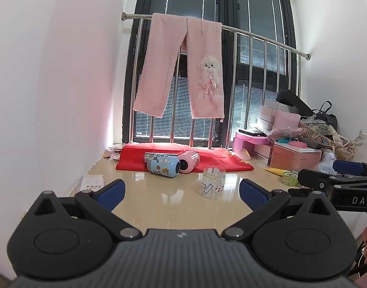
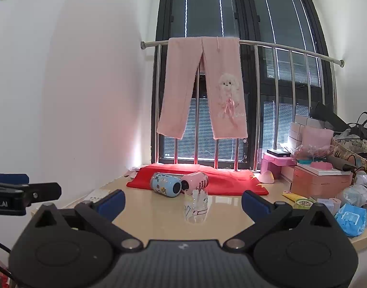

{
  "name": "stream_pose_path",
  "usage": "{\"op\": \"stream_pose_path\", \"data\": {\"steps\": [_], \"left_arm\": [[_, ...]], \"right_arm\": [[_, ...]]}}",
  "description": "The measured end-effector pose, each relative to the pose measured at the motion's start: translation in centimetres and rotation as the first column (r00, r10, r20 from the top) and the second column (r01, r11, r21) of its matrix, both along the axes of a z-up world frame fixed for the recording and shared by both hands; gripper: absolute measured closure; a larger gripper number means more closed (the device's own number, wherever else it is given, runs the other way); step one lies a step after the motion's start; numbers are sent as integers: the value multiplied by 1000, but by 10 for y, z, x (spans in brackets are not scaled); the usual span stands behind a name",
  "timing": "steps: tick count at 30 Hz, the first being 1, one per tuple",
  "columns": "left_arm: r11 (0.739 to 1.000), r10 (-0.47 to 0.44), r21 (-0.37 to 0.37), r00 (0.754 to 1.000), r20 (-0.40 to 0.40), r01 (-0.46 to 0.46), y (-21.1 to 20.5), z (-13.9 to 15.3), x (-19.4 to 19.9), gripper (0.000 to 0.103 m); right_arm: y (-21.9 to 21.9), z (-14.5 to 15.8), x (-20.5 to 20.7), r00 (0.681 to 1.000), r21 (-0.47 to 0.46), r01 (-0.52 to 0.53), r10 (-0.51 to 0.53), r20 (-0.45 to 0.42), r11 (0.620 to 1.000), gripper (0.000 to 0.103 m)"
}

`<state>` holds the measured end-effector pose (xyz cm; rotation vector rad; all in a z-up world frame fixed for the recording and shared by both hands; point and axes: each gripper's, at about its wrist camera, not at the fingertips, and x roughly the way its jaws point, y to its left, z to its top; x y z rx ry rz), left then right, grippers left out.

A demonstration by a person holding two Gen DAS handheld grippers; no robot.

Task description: Flip cup upright

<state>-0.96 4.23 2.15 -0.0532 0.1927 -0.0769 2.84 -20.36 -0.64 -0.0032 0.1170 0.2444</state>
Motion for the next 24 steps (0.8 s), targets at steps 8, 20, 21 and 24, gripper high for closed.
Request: {"op": "stream_pose_path", "data": {"steps": [8,20,21,24], "left_arm": [[1000,2,1,1000,-3,-2,0,-1,0,0],[1000,3,5,1000,-10,-3,-3,-2,1,0],[1000,4,5,1000,-11,-4,-3,-2,2,0],[1000,4,6,1000,-9,-4,-3,-2,2,0]], "right_arm": [[0,-1,1,1000,3,3,-3,-2,1000,0],[0,-2,2,1000,3,2,-2,-4,1000,0],[0,-2,2,1000,3,2,-2,-5,1000,0],[0,-3,3,1000,4,2,-2,-10,1000,0]]}}
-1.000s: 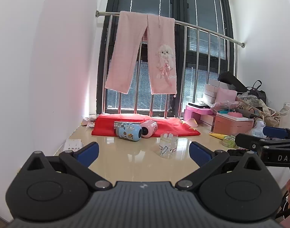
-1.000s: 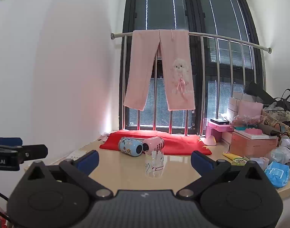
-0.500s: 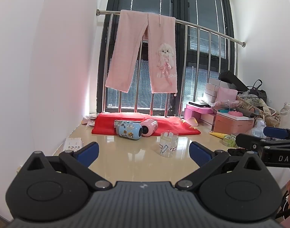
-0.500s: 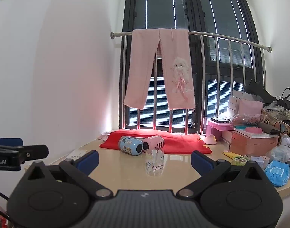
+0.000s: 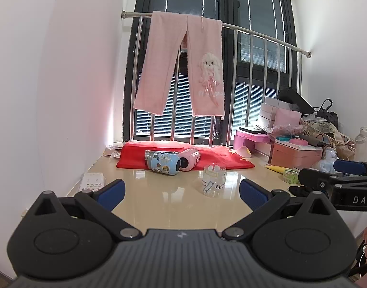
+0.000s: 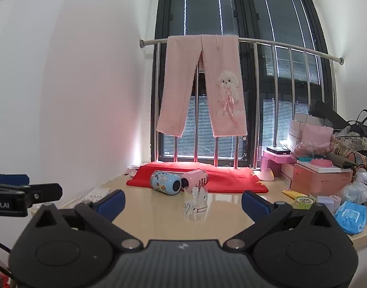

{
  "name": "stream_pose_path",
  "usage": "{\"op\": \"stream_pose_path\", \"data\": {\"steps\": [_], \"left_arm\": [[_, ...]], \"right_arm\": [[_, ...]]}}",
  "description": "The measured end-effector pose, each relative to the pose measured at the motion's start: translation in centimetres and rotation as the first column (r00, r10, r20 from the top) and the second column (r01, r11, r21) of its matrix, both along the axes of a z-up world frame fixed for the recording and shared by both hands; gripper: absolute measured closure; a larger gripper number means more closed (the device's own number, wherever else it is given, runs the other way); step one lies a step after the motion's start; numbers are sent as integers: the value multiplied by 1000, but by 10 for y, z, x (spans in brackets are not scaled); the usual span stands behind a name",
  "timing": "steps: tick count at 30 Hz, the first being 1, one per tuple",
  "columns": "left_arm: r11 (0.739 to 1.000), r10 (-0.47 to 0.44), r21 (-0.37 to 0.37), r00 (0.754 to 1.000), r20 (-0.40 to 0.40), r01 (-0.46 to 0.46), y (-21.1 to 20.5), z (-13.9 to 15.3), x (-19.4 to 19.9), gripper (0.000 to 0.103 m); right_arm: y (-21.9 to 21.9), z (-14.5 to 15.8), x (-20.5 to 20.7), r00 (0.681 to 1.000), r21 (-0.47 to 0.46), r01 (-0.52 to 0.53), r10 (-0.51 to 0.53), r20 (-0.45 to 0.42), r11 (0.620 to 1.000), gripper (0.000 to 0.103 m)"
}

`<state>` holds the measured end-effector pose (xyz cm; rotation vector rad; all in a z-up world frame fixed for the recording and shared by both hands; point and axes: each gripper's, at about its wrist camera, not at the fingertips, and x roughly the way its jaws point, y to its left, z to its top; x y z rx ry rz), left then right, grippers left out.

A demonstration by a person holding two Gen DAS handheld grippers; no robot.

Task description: Flip cup upright

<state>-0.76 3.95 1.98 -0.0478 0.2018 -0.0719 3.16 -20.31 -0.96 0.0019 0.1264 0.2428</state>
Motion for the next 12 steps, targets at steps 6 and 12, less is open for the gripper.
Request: {"op": "stream_pose_path", "data": {"steps": [6,12], "left_arm": [[1000,7,1,1000,-3,-7,-1,1,1,0],[1000,0,-4,1000,-4,0,-1,1,2,0]], "right_arm": [[1,-1,1,1000,0,3,-3,-2,1000,0],[1,-1,1,1000,-1,3,-3,-3,1000,0]]}}
